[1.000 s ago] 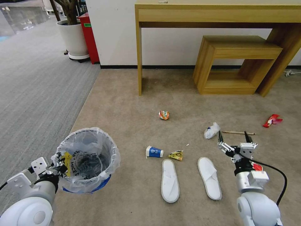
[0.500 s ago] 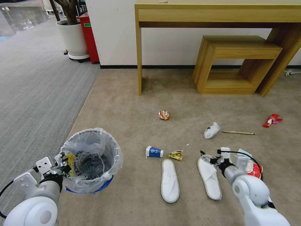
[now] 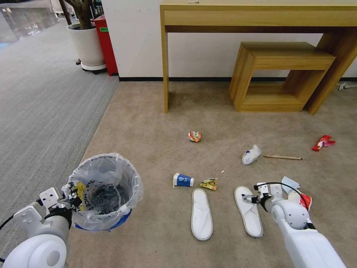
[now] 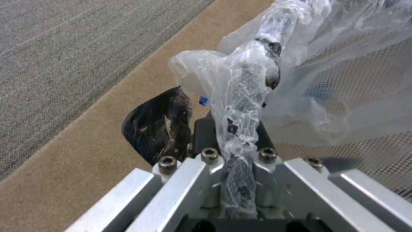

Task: Pick up the trash bin and place the garbage on the floor into it.

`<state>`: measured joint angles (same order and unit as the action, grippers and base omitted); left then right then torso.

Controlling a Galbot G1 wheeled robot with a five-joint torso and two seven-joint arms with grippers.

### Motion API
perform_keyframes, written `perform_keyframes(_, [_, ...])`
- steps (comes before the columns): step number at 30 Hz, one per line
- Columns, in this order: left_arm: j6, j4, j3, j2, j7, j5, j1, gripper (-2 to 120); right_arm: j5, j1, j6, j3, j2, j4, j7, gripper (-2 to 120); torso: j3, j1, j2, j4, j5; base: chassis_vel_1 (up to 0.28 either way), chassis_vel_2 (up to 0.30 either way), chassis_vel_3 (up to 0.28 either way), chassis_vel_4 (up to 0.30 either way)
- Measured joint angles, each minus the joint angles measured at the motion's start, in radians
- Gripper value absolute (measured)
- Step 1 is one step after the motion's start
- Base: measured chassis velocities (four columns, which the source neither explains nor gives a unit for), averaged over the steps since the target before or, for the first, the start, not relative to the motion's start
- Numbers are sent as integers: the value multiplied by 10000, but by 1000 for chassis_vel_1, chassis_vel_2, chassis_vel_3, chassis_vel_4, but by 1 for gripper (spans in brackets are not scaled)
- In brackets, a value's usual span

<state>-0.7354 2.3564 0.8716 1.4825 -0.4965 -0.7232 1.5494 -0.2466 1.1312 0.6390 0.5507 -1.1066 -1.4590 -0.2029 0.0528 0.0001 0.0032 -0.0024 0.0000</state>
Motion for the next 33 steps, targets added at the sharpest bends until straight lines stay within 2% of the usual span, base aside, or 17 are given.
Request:
perform_keyframes(5, [0, -13, -24, 21, 3, 18, 3, 1, 731, -254, -943, 114, -385, 887, -1069, 100, 0, 0, 0, 1, 0, 0, 0, 0, 0])
perform_keyframes(14, [0, -85, 70, -11, 11, -19, 7, 1, 1296, -612, -1659, 398, -1057, 2434, -1499, 100, -1, 0, 0, 1, 0, 0, 0, 0, 0])
perform_keyframes(20, [0, -150, 70, -46, 18, -49, -37, 1, 1608, -734, -2137, 612, -1212, 3160, -1607, 99, -1, 0, 0, 0, -1, 0, 0, 0, 0])
perform_keyframes(24, [0, -197, 22, -58, 21, -51, -59, 1, 1697, -823, -2665, 750, -1273, 3564, -1773, 86, -1, 0, 0, 1, 0, 0, 0, 0, 0])
perform_keyframes(25, [0, -197, 22, -58, 21, -51, -59, 1, 1697, -823, -2665, 750, -1273, 3564, -1773, 86, -1, 0, 0, 1, 0, 0, 0, 0, 0])
perform_keyframes(28, [0, -234, -6, -83, 22, -52, -64, 1, 1757, -822, -2931, 803, -1285, 3643, -1877, 68, -1, 0, 0, 1, -1, 0, 0, 0, 0])
perform_keyframes(29, [0, -234, -6, -83, 22, -52, -64, 1, 1757, -822, -2931, 803, -1285, 3643, -1877, 68, -1, 0, 0, 1, -1, 0, 0, 0, 0])
perform_keyframes(31, [0, -251, -11, -100, 23, -48, -65, 1, 1763, -807, -2942, 803, -1290, 3631, -1878, 58, -1, 0, 0, 1, 0, 0, 0, 0, 0])
perform_keyframes(32, [0, -251, -11, -100, 23, -48, -65, 1, 1763, -807, -2942, 803, -1290, 3631, -1878, 58, -1, 0, 0, 1, 0, 0, 0, 0, 0])
perform_keyframes(33, [0, -260, -12, -107, 25, -47, -65, 1, 1773, -799, -2942, 801, -1292, 3599, -1878, 53, -1, 0, 0, 1, -1, 0, 0, 0, 0])
